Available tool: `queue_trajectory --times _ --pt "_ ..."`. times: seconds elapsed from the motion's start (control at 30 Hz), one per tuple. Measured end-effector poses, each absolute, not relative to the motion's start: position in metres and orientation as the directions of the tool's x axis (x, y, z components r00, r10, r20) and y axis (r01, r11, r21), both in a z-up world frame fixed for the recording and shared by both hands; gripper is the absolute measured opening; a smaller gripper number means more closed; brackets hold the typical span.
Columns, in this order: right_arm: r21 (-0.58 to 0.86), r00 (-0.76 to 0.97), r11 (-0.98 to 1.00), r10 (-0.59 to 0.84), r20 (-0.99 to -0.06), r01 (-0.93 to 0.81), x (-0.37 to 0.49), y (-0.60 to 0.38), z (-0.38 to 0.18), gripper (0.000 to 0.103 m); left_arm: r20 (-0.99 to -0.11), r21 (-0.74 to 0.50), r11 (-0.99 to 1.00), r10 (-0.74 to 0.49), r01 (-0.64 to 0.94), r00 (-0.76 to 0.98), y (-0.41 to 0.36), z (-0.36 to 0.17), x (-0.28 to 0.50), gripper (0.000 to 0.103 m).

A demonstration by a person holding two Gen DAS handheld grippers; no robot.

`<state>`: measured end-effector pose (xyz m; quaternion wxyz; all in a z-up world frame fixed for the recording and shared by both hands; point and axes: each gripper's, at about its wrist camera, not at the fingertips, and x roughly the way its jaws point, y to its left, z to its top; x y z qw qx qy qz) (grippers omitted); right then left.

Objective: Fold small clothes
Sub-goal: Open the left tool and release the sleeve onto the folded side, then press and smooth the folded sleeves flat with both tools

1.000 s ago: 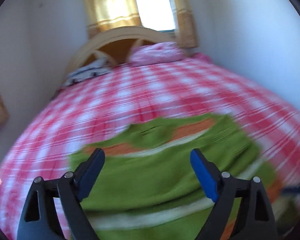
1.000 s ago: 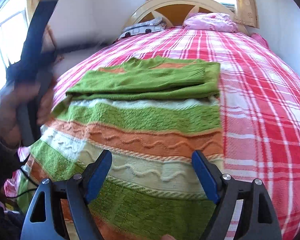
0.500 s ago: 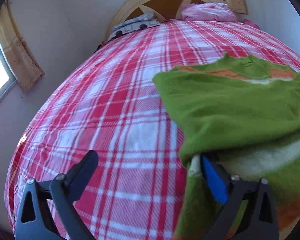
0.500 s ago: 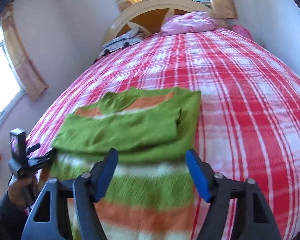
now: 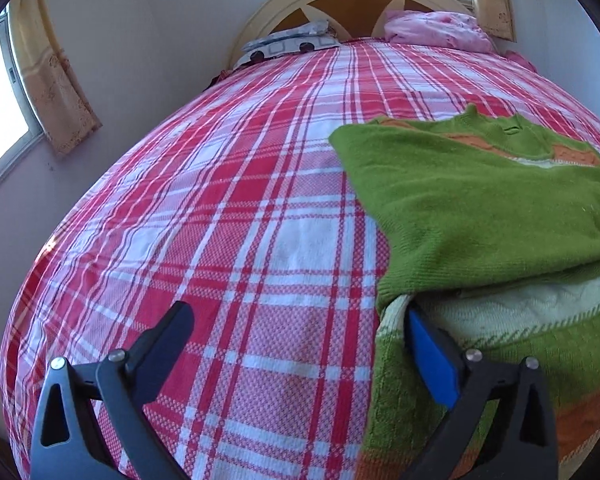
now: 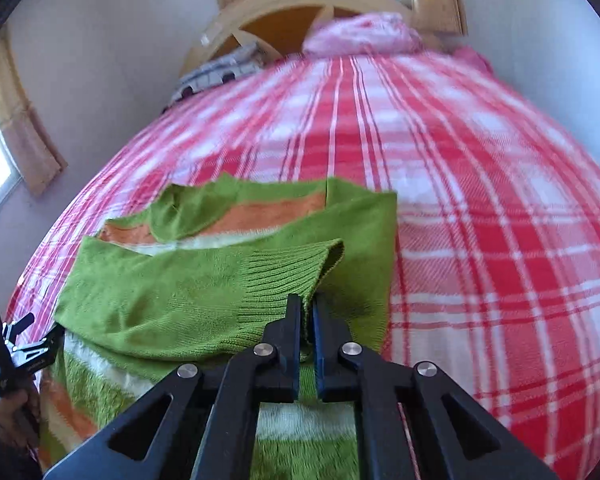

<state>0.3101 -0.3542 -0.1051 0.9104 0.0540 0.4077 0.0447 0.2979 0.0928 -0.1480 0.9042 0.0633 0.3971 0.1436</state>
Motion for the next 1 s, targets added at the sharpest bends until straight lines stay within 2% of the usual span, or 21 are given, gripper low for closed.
queue_trajectory --times 0.1,0.2,0.23,0.27,0.3,0.33,0.43,0.5,0.67,0.7,0.83,0.9,1.0 --pt "0.078 0.652 0.997 0.072 -0.754 -0.02 0.306 -0.359 -0.111 0.004 -0.701 0.221 0.953 0.302 -0.205 0.647 0.092 -0.148 0.293 0.103" --pt "0.059 0.62 0.997 0.077 -0.78 -0.049 0.311 -0.359 -0.124 0.005 -0.674 0.232 0.951 0.31 -0.206 0.67 0.088 -0.142 0.286 0.103" --pt "0.048 0.631 0.998 0.067 -0.773 -0.047 0.309 -0.359 -0.121 0.011 -0.668 0.224 0.952 0.304 -0.206 0.679 0.088 -0.139 0.282 0.103" --pt "0.029 0.642 0.999 0.048 -0.765 -0.04 0.308 -0.358 -0.117 0.019 -0.663 0.209 0.956 0.292 -0.205 0.689 0.088 -0.135 0.277 0.103" --pt "0.019 0.65 0.999 0.035 -0.759 -0.032 0.307 -0.357 -0.113 0.052 -0.651 0.189 0.958 0.287 -0.216 0.703 0.091 -0.128 0.269 0.103" --pt "0.02 0.661 0.999 0.034 -0.75 -0.029 0.306 -0.356 -0.108 0.08 -0.642 0.179 0.958 0.287 -0.226 0.711 0.092 -0.124 0.265 0.103" --pt "-0.012 0.707 1.0 0.011 -0.707 -0.027 0.3 -0.344 -0.088 0.081 -0.59 0.167 0.95 0.311 -0.264 0.745 0.095 -0.104 0.255 0.103" --pt "-0.018 0.723 0.997 0.046 -0.69 -0.081 0.299 -0.324 -0.079 0.081 -0.563 0.165 0.948 0.316 -0.271 0.764 0.093 -0.092 0.26 0.103" --pt "0.047 0.655 0.974 0.183 -0.733 -0.22 0.318 -0.271 -0.09 0.081 -0.609 0.159 0.961 0.277 -0.228 0.743 0.074 -0.097 0.301 0.103" --pt "0.053 0.634 0.975 0.182 -0.752 -0.218 0.323 -0.267 -0.098 0.08 -0.632 0.165 0.963 0.27 -0.214 0.726 0.069 -0.104 0.31 0.103" --pt "0.009 0.551 0.991 0.083 -0.83 -0.135 0.336 -0.275 -0.144 0.064 -0.695 0.179 0.97 0.245 -0.167 0.676 0.059 -0.132 0.32 0.103" --pt "0.012 0.576 0.991 0.088 -0.813 -0.135 0.328 -0.284 -0.148 0.063 -0.721 0.181 0.974 0.226 -0.136 0.655 0.056 -0.145 0.321 0.103" --pt "-0.034 0.571 0.992 0.044 -0.819 -0.125 0.321 -0.282 -0.146 0.062 -0.71 0.181 0.973 0.231 -0.144 0.666 0.055 -0.143 0.318 0.103"
